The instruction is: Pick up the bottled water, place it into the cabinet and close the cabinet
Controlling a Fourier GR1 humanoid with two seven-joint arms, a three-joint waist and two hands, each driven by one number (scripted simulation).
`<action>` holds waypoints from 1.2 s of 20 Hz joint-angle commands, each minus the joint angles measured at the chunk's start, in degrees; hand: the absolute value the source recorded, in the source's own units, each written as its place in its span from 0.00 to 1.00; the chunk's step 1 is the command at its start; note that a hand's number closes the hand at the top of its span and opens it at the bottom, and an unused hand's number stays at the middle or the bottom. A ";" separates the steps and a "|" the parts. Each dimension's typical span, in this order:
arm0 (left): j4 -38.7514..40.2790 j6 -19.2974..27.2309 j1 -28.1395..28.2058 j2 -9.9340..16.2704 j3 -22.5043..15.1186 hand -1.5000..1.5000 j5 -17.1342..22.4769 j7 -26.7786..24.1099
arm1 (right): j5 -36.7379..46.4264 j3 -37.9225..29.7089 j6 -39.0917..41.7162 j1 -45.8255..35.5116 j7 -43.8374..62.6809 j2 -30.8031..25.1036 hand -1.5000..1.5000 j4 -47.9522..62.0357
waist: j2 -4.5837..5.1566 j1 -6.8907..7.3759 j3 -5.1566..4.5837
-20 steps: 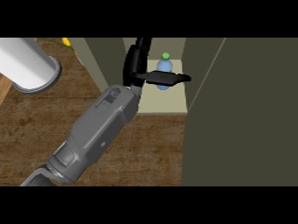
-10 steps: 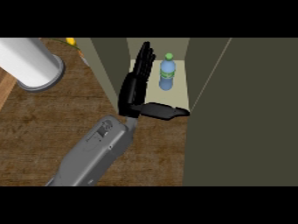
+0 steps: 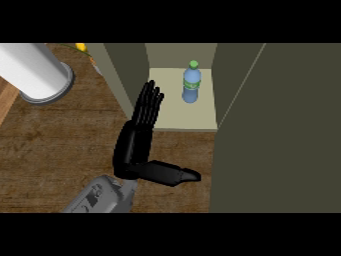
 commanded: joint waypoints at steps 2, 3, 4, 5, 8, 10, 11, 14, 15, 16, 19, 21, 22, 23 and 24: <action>-10.25 1.58 7.51 4.44 -1.10 0.00 -0.82 1.87 | 1.66 3.09 3.73 1.80 4.76 -4.40 1.00 -10.25 | -0.02 -0.19 -0.02; -12.61 1.08 10.78 5.41 -2.48 0.00 -0.86 1.31 | 2.36 3.81 3.69 0.18 5.12 -4.88 1.00 -9.72 | 0.00 0.26 -0.03; -11.39 -1.49 14.27 6.29 -2.45 0.00 -0.37 -2.39 | 2.08 5.27 2.92 0.98 7.16 -5.17 1.00 -12.19 | 0.20 0.25 -0.13; -11.60 -0.16 11.65 6.30 -0.83 0.00 -0.53 0.09 | 5.29 10.09 3.67 3.42 7.04 -3.35 1.00 -13.49 | 0.10 -0.96 -0.07; -16.17 -1.16 15.02 9.25 -0.23 0.00 0.23 0.64 | 6.34 15.05 2.18 2.39 11.24 -4.25 1.00 -14.28 | 0.18 -0.44 -0.10; -19.77 -2.05 18.40 11.00 0.12 0.00 1.02 0.11 | 6.11 15.86 1.47 0.05 12.79 -5.21 1.00 -13.54 | 0.22 -0.01 -0.11; -20.39 -3.01 21.49 12.48 1.32 0.00 1.12 -2.65 | 8.46 18.47 1.76 1.36 12.15 -4.38 1.00 -13.12 | 0.03 -0.34 -0.13; -20.93 -3.34 21.60 13.66 2.59 0.00 1.42 -1.68 | 14.35 25.52 1.65 -1.18 12.49 -2.78 1.00 -12.22 | -0.12 -0.99 -0.16; -21.88 -3.37 22.49 13.38 2.42 0.00 1.73 -1.92 | 13.91 26.23 1.03 -1.17 14.08 -3.45 1.00 -14.28 | -0.05 -0.85 -0.19; -22.76 -3.52 25.54 13.26 0.62 0.00 0.84 -3.88 | 14.97 27.22 0.25 -2.19 14.54 -2.94 1.00 -14.58 | -0.15 -0.48 -0.23; -25.14 -4.45 26.64 16.28 3.16 0.00 1.66 -2.83 | 19.46 36.34 -2.33 -2.94 19.44 -0.99 1.00 -15.12 | 0.02 -0.51 -0.20; -24.94 -7.21 30.72 17.57 4.45 0.00 3.05 -5.98 | 23.70 40.24 -3.17 -5.91 19.75 0.67 1.00 -12.28 | -0.07 -0.31 -0.22; -27.11 -4.47 28.61 16.81 4.39 0.00 2.38 -3.34 | 24.06 42.40 -4.29 -6.63 23.31 0.80 1.00 -14.06 | 0.05 -0.18 -0.23; -24.65 -5.27 29.37 15.32 4.17 0.00 2.56 -5.50 | 26.20 44.23 -4.96 -8.61 23.10 1.96 1.00 -12.23 | 0.04 -0.48 -0.28; -26.91 -5.97 29.39 18.17 6.89 0.00 4.04 -3.55 | 25.72 44.41 -5.27 -9.04 23.33 1.80 1.00 -13.53 | -0.07 -0.46 -0.25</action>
